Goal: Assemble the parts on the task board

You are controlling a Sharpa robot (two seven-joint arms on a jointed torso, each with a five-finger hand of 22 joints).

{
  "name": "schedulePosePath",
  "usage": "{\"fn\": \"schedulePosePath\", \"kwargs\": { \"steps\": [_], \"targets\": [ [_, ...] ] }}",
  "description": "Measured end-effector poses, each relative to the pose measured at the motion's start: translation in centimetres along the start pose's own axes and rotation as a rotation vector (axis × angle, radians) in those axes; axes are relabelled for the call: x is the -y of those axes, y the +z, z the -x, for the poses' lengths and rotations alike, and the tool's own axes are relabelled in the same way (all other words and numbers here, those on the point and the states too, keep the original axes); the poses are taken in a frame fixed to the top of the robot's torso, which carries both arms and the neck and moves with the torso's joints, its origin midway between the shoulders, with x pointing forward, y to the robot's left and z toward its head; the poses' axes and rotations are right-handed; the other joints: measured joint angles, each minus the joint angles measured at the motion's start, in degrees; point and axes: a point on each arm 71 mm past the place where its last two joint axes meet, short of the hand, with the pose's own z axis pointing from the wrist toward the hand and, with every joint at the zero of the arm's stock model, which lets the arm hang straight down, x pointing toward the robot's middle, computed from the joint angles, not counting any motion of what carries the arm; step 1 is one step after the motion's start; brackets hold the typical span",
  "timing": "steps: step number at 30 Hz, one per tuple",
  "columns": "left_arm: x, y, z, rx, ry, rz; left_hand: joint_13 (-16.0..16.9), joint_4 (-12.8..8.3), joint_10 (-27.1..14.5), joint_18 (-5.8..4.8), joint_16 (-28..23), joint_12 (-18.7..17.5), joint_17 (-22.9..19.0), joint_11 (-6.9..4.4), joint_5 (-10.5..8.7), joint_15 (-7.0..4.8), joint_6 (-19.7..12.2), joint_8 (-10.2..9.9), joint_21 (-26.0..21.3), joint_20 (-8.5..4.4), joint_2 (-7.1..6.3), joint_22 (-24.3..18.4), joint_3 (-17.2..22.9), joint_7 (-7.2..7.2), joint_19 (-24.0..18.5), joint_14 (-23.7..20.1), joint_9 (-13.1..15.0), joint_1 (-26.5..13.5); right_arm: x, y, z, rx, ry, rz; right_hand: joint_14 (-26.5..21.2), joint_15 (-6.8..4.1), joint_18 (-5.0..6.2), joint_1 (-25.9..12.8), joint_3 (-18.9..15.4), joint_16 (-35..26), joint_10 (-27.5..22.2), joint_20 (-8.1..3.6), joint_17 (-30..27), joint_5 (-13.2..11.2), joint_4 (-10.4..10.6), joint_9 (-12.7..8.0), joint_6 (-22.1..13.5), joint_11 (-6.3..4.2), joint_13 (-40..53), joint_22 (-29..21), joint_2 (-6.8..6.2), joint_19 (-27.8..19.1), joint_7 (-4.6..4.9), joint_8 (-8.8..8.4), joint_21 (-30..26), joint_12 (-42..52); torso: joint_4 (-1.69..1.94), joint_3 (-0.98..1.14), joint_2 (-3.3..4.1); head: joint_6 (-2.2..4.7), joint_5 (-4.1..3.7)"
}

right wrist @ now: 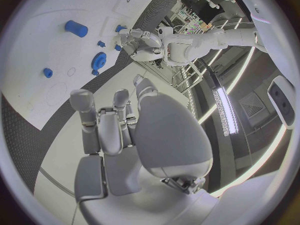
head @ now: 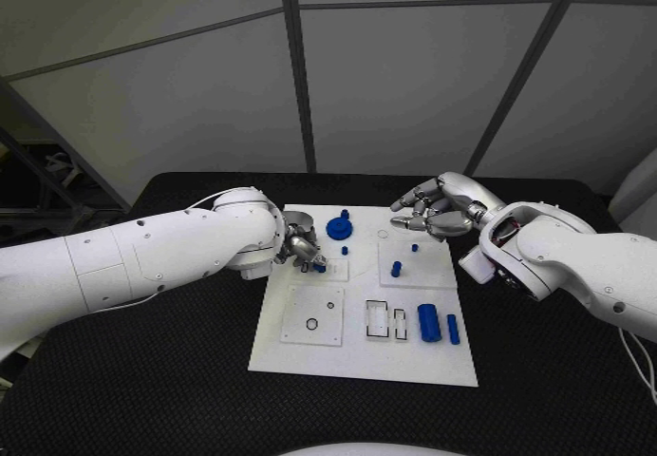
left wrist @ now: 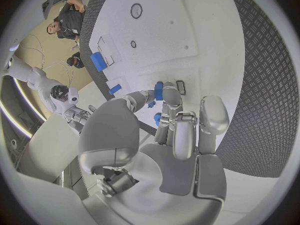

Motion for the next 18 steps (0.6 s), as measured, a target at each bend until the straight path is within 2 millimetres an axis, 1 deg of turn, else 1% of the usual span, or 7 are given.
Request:
{"fn": "schedulePosePath", "kwargs": {
  "steps": [2,3,5,7,10,14,18],
  "targets": [
    [0.06,0.01,0.01,-0.003,0.002,-0.001,0.7,-1.1,0.5,-0.01,0.0,0.9,0.0,-0.08,0.0,-0.02,-0.1,0.6,0.0,0.08,0.77,0.2,-0.5,-0.46,0.2,0.0,0.0,-1.3,0.0,0.0,0.0,0.0,0.0,0.0,0.0,0.0,0.0,0.0,0.0,0.0,0.0,0.0,0.0,0.0,0.0,0.0,0.0,0.0,0.0,0.0,0.0,0.0,0.0,0.0,0.0,0.0,0.0,0.0,0.01,-0.04,0.0],
    [0.08,0.02,0.0,-0.004,0.003,-0.001,0.8,-2.8,0.5,0.0,0.0,1.2,0.0,-0.1,-0.06,-0.2,-0.2,0.6,0.0,-0.01,0.69,0.2,0.5,-0.59,0.4,0.2,0.1,-2.1,0.0,0.0,0.0,0.0,0.0,0.0,0.0,0.0,0.0,0.0,0.0,0.0,0.0,0.0,0.0,0.0,0.0,0.0,0.0,0.0,0.0,0.0,0.0,0.0,0.0,0.0,0.0,0.0,0.0,0.01,0.02,-0.05,-0.01],
    [0.12,0.05,-0.01,-0.007,0.004,-0.001,1.0,-4.1,0.5,0.0,0.0,1.2,0.0,-0.11,-0.07,-0.21,-0.2,0.9,0.0,-0.01,0.92,0.2,0.4,-0.6,0.4,0.2,-0.1,-3.1,0.01,-0.01,0.01,0.0,0.0,0.0,0.0,0.0,0.0,0.0,0.0,0.0,0.0,0.0,0.0,0.0,0.0,0.0,0.0,0.0,0.0,0.0,0.0,0.0,0.0,0.0,0.0,0.0,-0.02,0.01,0.02,-0.06,-0.01],
    [0.14,0.08,0.01,-0.009,0.006,-0.001,1.1,-6.0,0.5,0.0,0.0,1.6,0.0,-0.12,-0.07,-0.21,0.0,1.0,0.0,-0.21,1.14,0.4,0.9,-0.81,0.6,0.2,-0.4,-4.1,0.02,-0.02,0.02,0.0,0.0,0.0,0.0,0.0,0.0,0.0,0.0,0.0,0.0,0.0,0.0,0.0,0.0,0.0,0.0,0.0,0.0,0.0,0.0,0.0,0.0,0.0,0.0,0.0,-0.03,0.01,0.02,-0.07,-0.04],
    [0.17,0.11,0.05,-0.012,0.007,0.0,1.5,-6.8,0.9,0.0,0.0,1.9,0.0,-0.52,-0.07,-0.21,0.1,1.0,0.0,-0.24,1.34,0.5,0.3,-0.92,0.6,0.2,-0.9,-4.3,0.02,-0.03,0.02,0.0,0.0,-0.001,0.0,0.0,0.0,0.0,0.0,0.0,0.0,0.0,0.0,0.0,0.0,0.0,0.0,0.0,0.0,0.0,0.0,0.0,0.0,0.0,0.0,0.0,-0.03,0.02,0.02,-0.12,-0.07],
    [0.18,0.17,0.1,-0.015,0.008,0.001,1.7,-7.0,0.9,0.0,0.0,2.2,0.0,-0.53,-0.08,-0.21,0.1,1.0,0.0,-0.41,1.57,0.6,0.1,-0.92,0.8,0.2,-1.2,-4.5,0.02,-0.04,0.02,0.0,0.0,-0.001,0.0,0.0,0.0,0.0,0.0,0.0,0.0,0.0,0.0,0.0,0.0,0.0,0.0,0.0,0.0,0.0,0.0,0.0,0.0,0.0,0.0,0.0,-0.03,0.02,0.01,-0.16,-0.1],
    [0.17,0.24,0.14,-0.017,0.009,0.002,2.0,-6.4,1.3,0.0,0.0,2.7,0.0,-0.94,-0.07,-0.31,0.3,1.0,0.0,-0.23,1.88,0.9,-1.0,-1.12,1.1,0.1,-1.5,-4.8,0.02,-0.04,0.03,0.0,0.0,-0.001,0.0,0.0,0.0,0.0,0.0,0.0,0.0,0.0,-0.1,0.0,0.0,0.0,0.0,0.0,-0.1,-0.1,0.0,0.0,0.0,0.0,-0.2,0.0,-0.03,0.02,0.01,-0.18,-0.14]
  ]
}}
